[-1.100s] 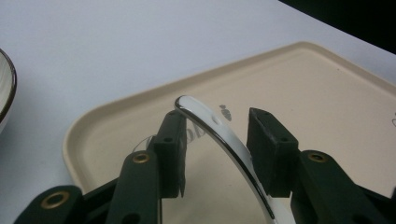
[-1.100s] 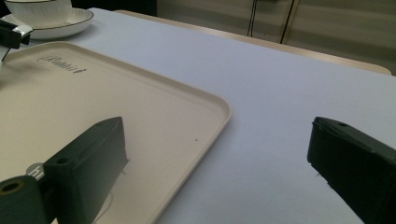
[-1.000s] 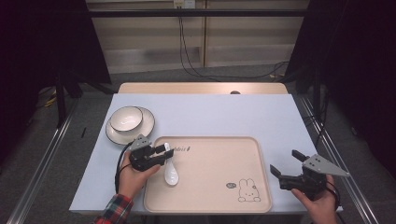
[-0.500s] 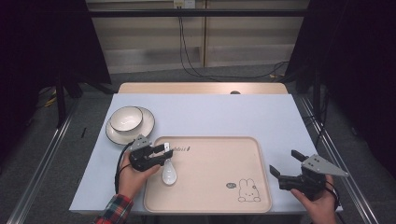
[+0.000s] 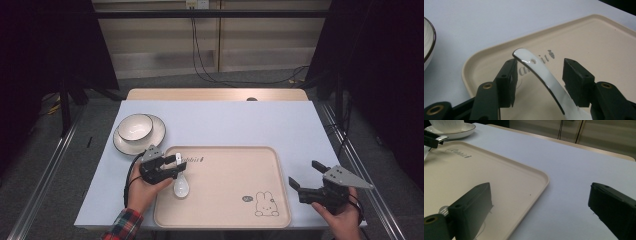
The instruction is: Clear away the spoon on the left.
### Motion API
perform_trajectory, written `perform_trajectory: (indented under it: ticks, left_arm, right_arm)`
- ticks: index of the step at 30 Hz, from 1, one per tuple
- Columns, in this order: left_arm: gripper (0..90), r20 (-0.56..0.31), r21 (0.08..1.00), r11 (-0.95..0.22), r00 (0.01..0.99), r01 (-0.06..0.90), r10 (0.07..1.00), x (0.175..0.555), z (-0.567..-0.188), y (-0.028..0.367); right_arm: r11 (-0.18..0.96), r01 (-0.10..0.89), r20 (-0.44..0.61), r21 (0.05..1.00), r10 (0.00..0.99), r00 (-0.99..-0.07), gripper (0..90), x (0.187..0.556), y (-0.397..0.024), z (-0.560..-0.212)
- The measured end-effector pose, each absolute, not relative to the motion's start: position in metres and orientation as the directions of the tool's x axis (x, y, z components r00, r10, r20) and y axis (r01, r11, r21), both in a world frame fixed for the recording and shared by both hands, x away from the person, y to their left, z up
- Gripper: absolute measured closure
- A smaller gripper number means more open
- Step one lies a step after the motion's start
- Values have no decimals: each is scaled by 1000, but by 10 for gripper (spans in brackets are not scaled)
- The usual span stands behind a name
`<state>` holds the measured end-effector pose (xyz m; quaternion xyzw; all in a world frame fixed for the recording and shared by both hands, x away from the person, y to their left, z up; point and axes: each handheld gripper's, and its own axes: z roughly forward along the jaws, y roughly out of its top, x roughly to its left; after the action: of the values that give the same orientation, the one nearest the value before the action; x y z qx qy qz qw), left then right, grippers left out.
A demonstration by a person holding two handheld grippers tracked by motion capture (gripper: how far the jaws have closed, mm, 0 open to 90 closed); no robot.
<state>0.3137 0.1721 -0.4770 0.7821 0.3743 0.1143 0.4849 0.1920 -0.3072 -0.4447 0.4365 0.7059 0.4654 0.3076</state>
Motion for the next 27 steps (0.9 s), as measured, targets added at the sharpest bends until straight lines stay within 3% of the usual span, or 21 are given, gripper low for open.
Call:
perform_trajectory:
  ticks: [27]
  left_arm:
    - [251,-190,865,-212,688,455,700,311,-468,177]
  right_arm:
    - [180,327,-27,928,906,-423,45,190,-310,-444]
